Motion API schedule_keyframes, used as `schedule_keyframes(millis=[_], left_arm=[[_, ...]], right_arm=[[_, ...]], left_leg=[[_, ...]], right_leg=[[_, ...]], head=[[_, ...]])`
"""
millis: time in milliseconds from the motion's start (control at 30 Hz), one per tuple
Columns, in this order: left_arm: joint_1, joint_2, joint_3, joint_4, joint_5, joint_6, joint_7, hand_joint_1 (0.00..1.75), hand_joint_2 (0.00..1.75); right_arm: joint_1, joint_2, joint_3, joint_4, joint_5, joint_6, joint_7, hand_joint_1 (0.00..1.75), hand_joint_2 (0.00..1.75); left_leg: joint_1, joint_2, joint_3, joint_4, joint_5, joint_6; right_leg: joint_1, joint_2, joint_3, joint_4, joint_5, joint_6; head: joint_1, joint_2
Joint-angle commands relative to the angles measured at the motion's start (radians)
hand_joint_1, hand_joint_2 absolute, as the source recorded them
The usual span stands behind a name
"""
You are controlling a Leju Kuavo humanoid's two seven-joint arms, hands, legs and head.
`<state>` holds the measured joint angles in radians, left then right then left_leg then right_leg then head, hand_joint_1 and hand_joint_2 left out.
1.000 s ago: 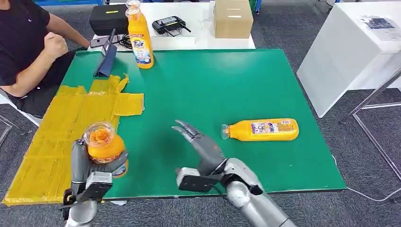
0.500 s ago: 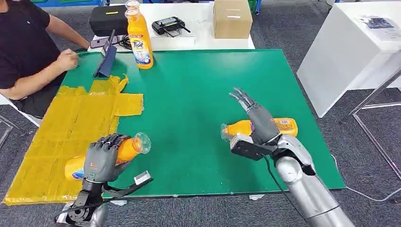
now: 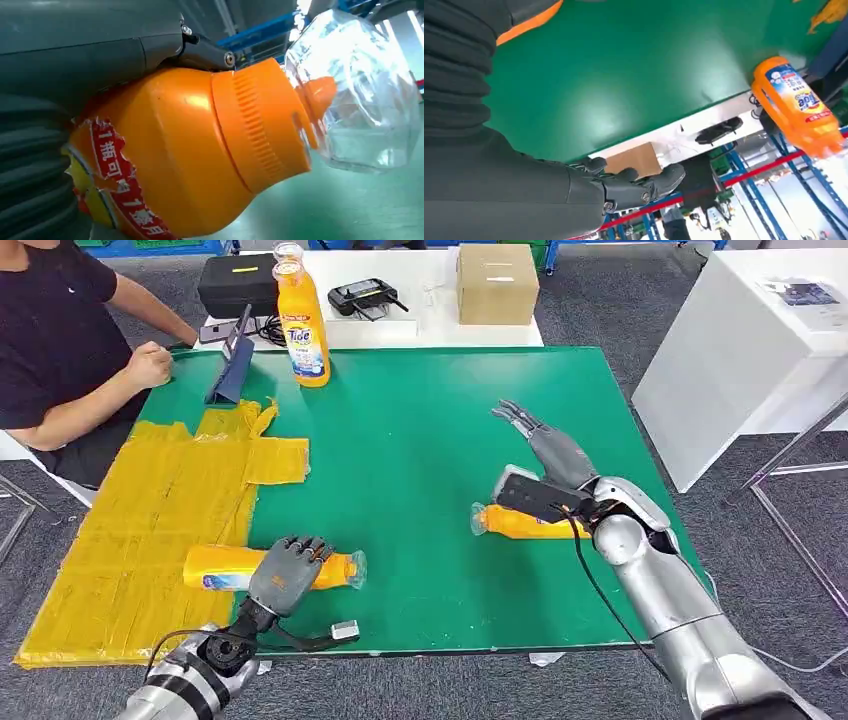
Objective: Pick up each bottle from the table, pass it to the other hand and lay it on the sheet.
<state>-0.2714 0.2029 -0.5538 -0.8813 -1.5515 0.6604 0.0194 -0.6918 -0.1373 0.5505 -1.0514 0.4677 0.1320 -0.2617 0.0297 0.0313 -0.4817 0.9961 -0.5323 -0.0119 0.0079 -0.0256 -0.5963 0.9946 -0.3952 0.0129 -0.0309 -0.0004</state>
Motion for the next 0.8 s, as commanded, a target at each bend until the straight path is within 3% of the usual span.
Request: schedule_keyframes(millis=[33, 133, 167, 267, 500, 533, 600, 700, 800], left_arm=[[-0.113, 0.063, -0.277, 0.279, -0.019, -0.059, 0.164, 0.00, 1.75], [-0.117, 0.109, -0.358, 0.248, -0.019, -0.031, 0.259, 0.00, 1.75], [-0.122, 0.124, -0.402, 0.238, -0.019, -0.038, 0.298, 0.00, 0.00], [-0.139, 0.139, -0.474, 0.239, -0.019, -0.042, 0.359, 0.00, 0.00], [-0.269, 0.160, -0.759, 0.312, -0.019, 0.035, 0.679, 0.00, 0.00], [-0.332, 0.197, -0.708, 0.253, -0.019, 0.038, 0.679, 0.00, 0.00], [-0.338, 0.195, -0.690, 0.251, -0.019, 0.038, 0.679, 0.00, 0.00], [-0.399, 0.307, -0.554, 0.044, -0.019, 0.038, 0.679, 0.00, 0.00], [-0.340, 0.427, -0.344, -0.304, -0.019, 0.038, 0.679, 0.00, 0.00]], right_arm=[[-0.086, 0.004, 0.078, 0.198, -0.024, 0.041, -0.003, 0.00, 1.75], [-0.058, -0.013, 0.085, 0.193, -0.035, 0.033, -0.019, 0.00, 1.75], [-0.051, -0.018, 0.092, 0.188, -0.032, 0.032, -0.020, 0.00, 1.75], [-0.053, -0.023, 0.105, 0.190, -0.034, 0.040, -0.019, 0.00, 1.75], [-0.138, -0.037, 0.236, 0.326, 0.037, 0.113, 0.041, 0.00, 1.75], [-0.146, -0.032, 0.250, 0.363, 0.042, 0.108, 0.039, 0.00, 1.75], [-0.143, -0.028, 0.252, 0.377, 0.042, 0.105, 0.039, 0.00, 1.75], [-0.152, 0.010, 0.268, 0.493, 0.059, 0.075, 0.056, 0.00, 1.75], [-0.149, 0.023, 0.280, 0.575, 0.072, 0.029, 0.040, 0.00, 1.75]], left_leg=[[-0.002, 0.001, 0.003, -0.002, 0.001, 0.001], [-0.002, 0.001, 0.004, -0.004, 0.003, 0.002], [-0.001, 0.002, 0.005, -0.003, 0.002, 0.002], [-0.001, 0.002, 0.006, -0.003, 0.003, 0.001], [-0.002, 0.001, 0.007, -0.010, 0.009, -0.001], [-0.001, 0.000, 0.007, -0.007, 0.007, -0.002], [0.000, -0.002, 0.003, -0.004, 0.009, -0.003], [0.001, -0.002, 0.000, -0.005, 0.012, -0.005], [0.003, 0.000, -0.002, -0.003, 0.012, -0.007]], right_leg=[[-0.002, 0.004, 0.001, -0.001, 0.001, 0.000], [-0.002, 0.006, 0.002, -0.003, 0.003, 0.000], [-0.001, 0.005, 0.003, -0.001, 0.002, 0.000], [-0.001, 0.004, 0.003, 0.000, 0.001, -0.001], [-0.003, 0.006, 0.001, -0.003, 0.004, 0.000], [-0.002, 0.003, 0.002, 0.000, 0.002, 0.000], [0.000, 0.002, 0.000, 0.001, 0.003, -0.001], [0.001, 0.003, -0.002, 0.000, 0.006, -0.004], [0.003, 0.003, -0.006, 0.002, 0.008, -0.006]], head=[[0.000, 0.000], [0.001, 0.000], [0.000, 0.000], [0.000, 0.000], [0.000, 0.000], [0.000, 0.000], [0.000, 0.000], [0.001, 0.000], [0.000, 0.000]])
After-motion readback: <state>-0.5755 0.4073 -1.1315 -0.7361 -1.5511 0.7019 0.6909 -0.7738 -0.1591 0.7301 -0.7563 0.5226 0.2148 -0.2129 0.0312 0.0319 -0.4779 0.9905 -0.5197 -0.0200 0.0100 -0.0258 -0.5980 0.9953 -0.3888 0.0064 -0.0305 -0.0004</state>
